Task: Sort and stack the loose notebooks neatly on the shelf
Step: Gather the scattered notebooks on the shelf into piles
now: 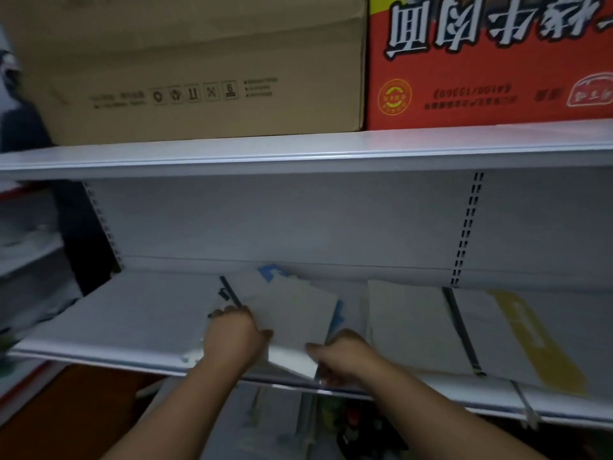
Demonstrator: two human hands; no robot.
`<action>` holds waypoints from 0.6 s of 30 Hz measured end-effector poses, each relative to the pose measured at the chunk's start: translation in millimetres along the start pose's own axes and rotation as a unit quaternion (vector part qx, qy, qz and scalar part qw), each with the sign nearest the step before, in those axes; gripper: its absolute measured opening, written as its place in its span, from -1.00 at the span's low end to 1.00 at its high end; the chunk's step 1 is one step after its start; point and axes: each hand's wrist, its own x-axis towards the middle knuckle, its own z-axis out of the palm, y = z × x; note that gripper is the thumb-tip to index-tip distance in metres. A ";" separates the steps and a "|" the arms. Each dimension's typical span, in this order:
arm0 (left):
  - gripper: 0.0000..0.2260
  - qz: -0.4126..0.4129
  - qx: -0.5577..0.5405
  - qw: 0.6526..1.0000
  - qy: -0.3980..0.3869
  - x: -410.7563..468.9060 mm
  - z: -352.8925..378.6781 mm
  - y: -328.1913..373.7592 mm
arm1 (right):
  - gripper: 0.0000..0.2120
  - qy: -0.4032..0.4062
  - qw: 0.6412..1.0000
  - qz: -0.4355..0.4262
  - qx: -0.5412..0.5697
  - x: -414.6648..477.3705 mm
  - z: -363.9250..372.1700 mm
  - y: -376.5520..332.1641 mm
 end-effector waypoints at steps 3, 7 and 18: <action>-0.53 0.001 -0.102 0.995 -0.023 -1.2 -6.3 -5.5 | -0.57 0.048 0.998 0.002 -0.039 4.3 9.4 -3.5; -0.79 -0.027 -0.267 0.963 -0.038 7.6 -7.8 7.5 | -0.59 0.115 0.987 -0.067 -0.086 -2.2 -18.3 2.3; -0.67 0.106 -0.275 0.947 -0.125 6.3 42.5 158.3 | -0.66 0.256 0.945 -0.014 -0.204 -36.1 -149.1 73.6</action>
